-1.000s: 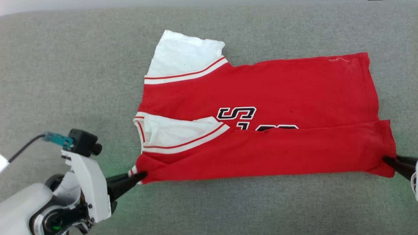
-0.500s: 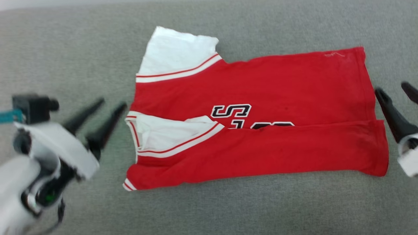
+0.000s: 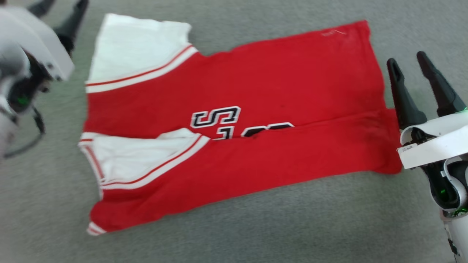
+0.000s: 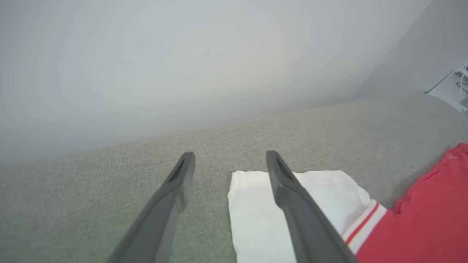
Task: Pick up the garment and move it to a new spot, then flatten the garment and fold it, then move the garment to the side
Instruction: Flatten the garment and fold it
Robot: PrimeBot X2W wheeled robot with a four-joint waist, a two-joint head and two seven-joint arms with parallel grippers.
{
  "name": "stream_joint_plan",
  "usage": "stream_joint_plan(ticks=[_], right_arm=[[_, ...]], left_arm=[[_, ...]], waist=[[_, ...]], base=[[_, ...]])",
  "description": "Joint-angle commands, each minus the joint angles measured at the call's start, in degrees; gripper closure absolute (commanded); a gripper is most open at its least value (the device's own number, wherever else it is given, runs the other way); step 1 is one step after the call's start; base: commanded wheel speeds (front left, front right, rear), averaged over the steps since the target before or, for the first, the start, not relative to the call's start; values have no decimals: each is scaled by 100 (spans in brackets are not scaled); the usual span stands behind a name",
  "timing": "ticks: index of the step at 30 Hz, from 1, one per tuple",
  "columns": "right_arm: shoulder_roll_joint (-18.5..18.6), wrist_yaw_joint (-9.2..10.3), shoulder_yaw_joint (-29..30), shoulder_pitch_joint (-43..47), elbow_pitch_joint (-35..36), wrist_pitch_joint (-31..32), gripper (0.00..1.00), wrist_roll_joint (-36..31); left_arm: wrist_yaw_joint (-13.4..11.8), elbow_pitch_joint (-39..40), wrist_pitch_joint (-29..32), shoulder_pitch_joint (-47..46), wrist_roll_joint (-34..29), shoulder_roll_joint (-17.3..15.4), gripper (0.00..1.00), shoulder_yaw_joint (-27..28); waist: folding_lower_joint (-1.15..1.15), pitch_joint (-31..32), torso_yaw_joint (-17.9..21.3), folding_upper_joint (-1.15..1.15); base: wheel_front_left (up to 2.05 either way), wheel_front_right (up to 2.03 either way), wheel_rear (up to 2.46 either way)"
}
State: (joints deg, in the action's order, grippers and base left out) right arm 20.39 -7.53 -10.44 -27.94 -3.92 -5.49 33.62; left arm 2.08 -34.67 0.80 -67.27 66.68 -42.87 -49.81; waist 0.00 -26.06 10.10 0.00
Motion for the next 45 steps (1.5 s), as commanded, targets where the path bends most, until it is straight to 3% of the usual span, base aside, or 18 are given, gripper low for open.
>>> stream_joint_plan(ticks=[1,4,10,17,18,19,20,21,22,30,34,39,45], right_arm=[[16,9,-96,-72,-78,-141,0,39],[24,9,-207,-59,-173,-311,0,125],[90,9,-432,7,-306,-406,0,267],[203,9,-652,-137,-342,-380,0,365],[226,9,-678,-178,-347,-373,0,368],[249,9,-696,-239,-353,-358,0,380],[276,9,-732,-308,-362,-315,0,395],[294,9,-777,-386,-380,-268,0,412],[317,9,-826,-480,-405,-182,0,419],[549,9,-1470,-1948,-1108,1436,0,813],[505,9,-1644,-2840,-1894,2709,0,1196],[394,9,-1797,-3749,-2962,3977,0,1146],[294,9,-2013,-4367,-3742,4590,0,927]], left_arm=[[52,-380,376,-346,-114,29,0,-100],[88,-977,1239,-795,-211,29,0,-332],[210,-1703,3495,-1228,273,94,0,-518],[319,-1756,4369,-1296,713,335,0,-446],[342,-1726,4431,-1281,705,355,11,-476],[363,-1697,4465,-1276,697,368,39,-496],[391,-1670,4464,-1281,707,384,60,-495],[393,-1655,4433,-1279,748,403,92,-470],[412,-1639,4403,-1279,754,416,100,-466],[488,-1561,4208,-1425,697,531,100,-480],[529,-1510,4161,-1488,694,688,100,-515],[547,-1419,4098,-1554,733,867,100,-554],[547,-1291,4032,-1631,804,997,100,-584]], waist=[[0,-409,483,0],[0,-514,690,0],[0,-557,899,0],[0,-615,868,0],[0,-628,854,0],[0,-642,842,0],[0,-657,830,0],[0,-672,821,0],[0,-688,811,0],[0,-840,600,0],[0,-901,405,0],[0,-989,142,0],[0,-1102,-86,0]], base=[[0,0,0],[0,0,0],[0,0,0],[0,0,0],[0,0,0],[0,0,0],[0,0,0],[0,0,0],[0,0,0],[0,0,0],[0,0,0],[0,0,0],[0,0,0]])
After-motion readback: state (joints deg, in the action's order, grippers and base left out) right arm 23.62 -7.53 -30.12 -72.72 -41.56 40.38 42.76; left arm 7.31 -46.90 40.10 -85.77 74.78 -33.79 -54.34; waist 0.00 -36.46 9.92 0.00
